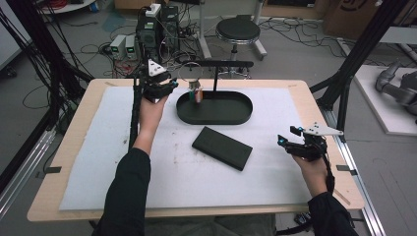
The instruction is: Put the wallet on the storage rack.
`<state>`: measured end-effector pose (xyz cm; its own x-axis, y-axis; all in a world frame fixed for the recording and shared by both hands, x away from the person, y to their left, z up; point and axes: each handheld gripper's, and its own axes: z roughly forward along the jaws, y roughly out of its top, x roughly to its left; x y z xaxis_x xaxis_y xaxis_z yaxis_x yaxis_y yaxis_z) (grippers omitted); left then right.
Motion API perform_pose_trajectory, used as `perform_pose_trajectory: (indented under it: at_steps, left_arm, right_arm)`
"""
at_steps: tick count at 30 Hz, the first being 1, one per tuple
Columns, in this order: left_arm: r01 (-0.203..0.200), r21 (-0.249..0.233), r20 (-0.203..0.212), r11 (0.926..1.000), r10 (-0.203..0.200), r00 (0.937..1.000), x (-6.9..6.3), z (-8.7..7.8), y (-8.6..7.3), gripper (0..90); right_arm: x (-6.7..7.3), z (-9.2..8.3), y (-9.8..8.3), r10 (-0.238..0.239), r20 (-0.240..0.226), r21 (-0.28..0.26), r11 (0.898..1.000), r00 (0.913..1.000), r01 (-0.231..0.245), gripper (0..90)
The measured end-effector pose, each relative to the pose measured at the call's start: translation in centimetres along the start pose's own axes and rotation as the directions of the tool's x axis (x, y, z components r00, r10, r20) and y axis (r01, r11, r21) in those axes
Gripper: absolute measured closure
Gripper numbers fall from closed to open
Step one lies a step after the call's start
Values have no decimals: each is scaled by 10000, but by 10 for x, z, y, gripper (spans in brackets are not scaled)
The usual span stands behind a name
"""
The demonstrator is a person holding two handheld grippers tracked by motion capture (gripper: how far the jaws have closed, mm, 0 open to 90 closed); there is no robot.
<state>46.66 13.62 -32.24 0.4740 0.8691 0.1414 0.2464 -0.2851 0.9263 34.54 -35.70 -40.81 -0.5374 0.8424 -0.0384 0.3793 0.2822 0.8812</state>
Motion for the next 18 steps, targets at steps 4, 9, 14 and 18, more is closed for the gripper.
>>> perform_pose_trajectory:
  at_steps: [4, 9, 14, 18]
  left_arm:
    - [87, -402, 406, 9992, -70, 9992, -3, -18, -5, 457]
    - [38, -786, 1018, 9969, 42, 9948, -9, -46, -14, 400]
    - [-148, -1307, 1504, 9913, 345, 9880, -19, -76, -27, 354]
    - [-327, -1458, 1780, 9888, 587, 9823, -26, -96, -42, 336]
  right_arm:
    - [0, 0, 0, 28, -3, 70, 10000, 10000, -28, 352]
    - [0, 0, 0, -28, 5, 40, 10000, 10000, 28, 352]
    - [0, 0, 0, 6, 21, 25, 10000, 10000, -7, 352]
    - [0, 0, 0, 51, 52, 15, 10000, 10000, -51, 352]
